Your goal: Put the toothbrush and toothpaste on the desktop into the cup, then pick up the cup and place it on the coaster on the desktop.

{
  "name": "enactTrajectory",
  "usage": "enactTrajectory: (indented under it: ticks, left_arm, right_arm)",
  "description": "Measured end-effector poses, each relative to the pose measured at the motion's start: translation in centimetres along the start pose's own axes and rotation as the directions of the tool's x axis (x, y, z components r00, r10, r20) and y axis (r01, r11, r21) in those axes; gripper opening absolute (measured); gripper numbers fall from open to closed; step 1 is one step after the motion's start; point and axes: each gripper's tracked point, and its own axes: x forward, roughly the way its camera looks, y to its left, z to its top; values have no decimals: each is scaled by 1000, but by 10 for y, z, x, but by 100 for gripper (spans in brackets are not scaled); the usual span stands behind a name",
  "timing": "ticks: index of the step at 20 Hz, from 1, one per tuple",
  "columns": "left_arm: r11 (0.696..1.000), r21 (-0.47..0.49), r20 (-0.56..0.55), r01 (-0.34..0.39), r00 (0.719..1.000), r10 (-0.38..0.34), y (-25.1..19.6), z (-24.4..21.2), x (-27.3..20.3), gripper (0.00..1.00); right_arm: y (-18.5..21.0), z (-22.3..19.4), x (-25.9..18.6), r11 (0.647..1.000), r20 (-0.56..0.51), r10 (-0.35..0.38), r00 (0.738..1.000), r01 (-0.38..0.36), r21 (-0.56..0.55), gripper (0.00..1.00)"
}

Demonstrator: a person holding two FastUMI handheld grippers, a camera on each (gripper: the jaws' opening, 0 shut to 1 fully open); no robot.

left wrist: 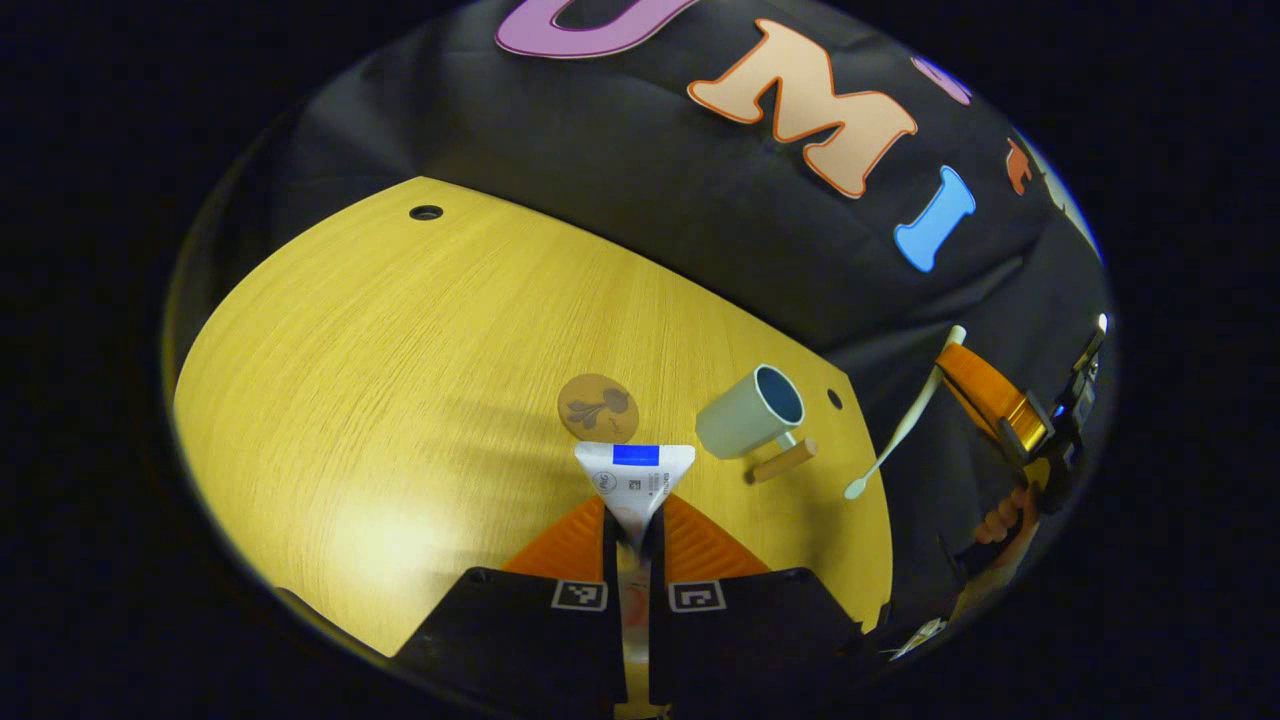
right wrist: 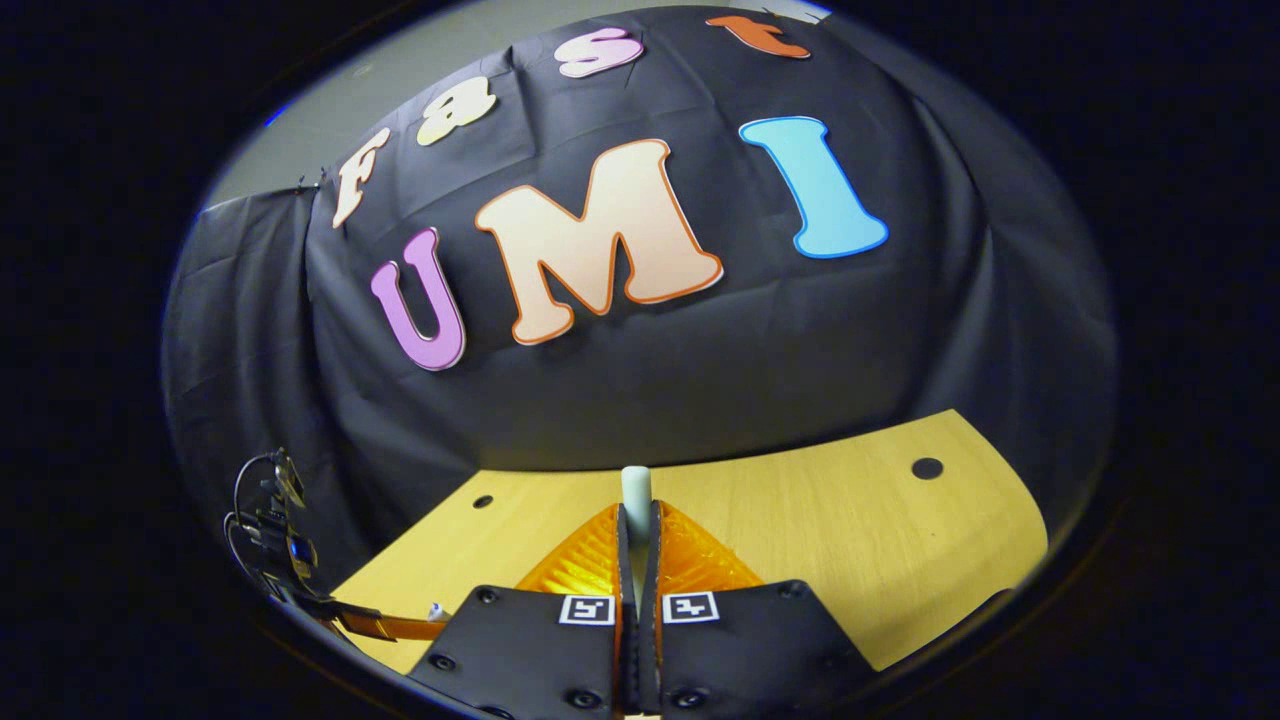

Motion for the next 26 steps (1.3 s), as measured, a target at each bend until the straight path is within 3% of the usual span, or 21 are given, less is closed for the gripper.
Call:
enactTrajectory:
  ticks: [6, 9, 15, 22, 26]
  left_arm:
    - [999, -5, 159, -35, 987, 35, -9, 35, -10, 7]
    - [1000, -18, 250, -10, 968, 14, -17, 47, -24, 8]
    - [994, -73, 415, 83, 909, -45, -37, 81, -35, 7]
    - [992, -23, 499, 124, 861, -96, -55, 114, -14, 7]
    - [986, -2, 514, 166, 846, -142, -73, 127, 6, 7]
  right_arm:
    - [1, 30, 39, 994, 132, 104, 986, -99, -46, 3]
    - [-4, 27, 60, 991, 176, 127, 976, -117, -66, 3]
    - [-8, -15, 90, 984, 144, 151, 978, -135, -117, 3]
    - [-25, -45, 92, 985, 102, 124, 987, -110, -137, 6]
    - [-29, -53, 83, 986, 89, 127, 988, -116, -123, 24]
